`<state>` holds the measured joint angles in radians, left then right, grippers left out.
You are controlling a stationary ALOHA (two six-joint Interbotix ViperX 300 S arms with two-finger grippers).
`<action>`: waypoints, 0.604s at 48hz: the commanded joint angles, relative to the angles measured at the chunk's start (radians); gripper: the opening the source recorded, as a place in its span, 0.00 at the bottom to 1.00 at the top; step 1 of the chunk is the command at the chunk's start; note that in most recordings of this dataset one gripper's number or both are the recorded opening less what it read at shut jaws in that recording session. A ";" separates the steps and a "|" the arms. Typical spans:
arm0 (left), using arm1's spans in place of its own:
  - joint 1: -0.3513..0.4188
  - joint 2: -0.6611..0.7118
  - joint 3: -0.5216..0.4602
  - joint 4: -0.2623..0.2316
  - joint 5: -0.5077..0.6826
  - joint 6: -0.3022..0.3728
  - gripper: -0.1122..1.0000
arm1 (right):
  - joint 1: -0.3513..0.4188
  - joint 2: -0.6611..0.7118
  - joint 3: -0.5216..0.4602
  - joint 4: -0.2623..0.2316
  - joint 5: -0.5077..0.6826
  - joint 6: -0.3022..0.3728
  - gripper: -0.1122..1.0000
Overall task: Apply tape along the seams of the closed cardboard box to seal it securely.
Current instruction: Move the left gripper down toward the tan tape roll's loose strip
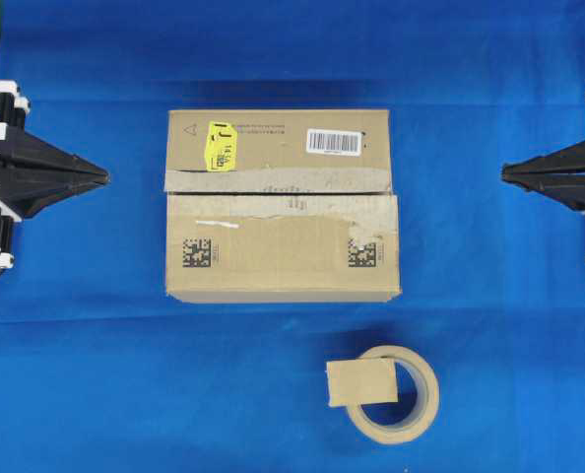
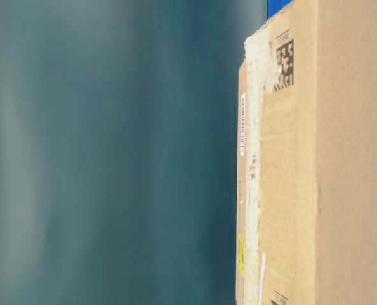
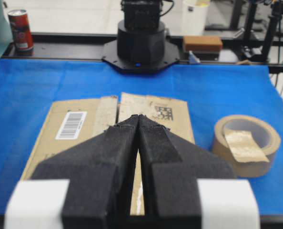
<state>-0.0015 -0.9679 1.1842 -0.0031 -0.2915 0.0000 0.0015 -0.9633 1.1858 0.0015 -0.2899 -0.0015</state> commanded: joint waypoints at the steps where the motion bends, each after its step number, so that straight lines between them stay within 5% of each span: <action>1: -0.034 0.018 -0.020 0.002 -0.006 0.054 0.10 | -0.006 0.003 -0.034 0.000 -0.009 0.002 0.10; 11: -0.149 0.081 -0.032 -0.008 -0.067 0.225 0.10 | -0.015 0.025 -0.037 0.003 -0.015 0.005 0.10; 19: -0.210 0.238 -0.061 -0.005 -0.196 0.282 0.10 | -0.023 0.038 -0.037 0.006 -0.028 0.008 0.10; 29: -0.307 0.457 -0.152 -0.006 -0.268 0.561 0.10 | -0.028 0.040 -0.038 0.006 -0.055 0.003 0.10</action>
<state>-0.2684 -0.5814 1.0922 -0.0107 -0.5308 0.4771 -0.0215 -0.9281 1.1766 0.0061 -0.3237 0.0046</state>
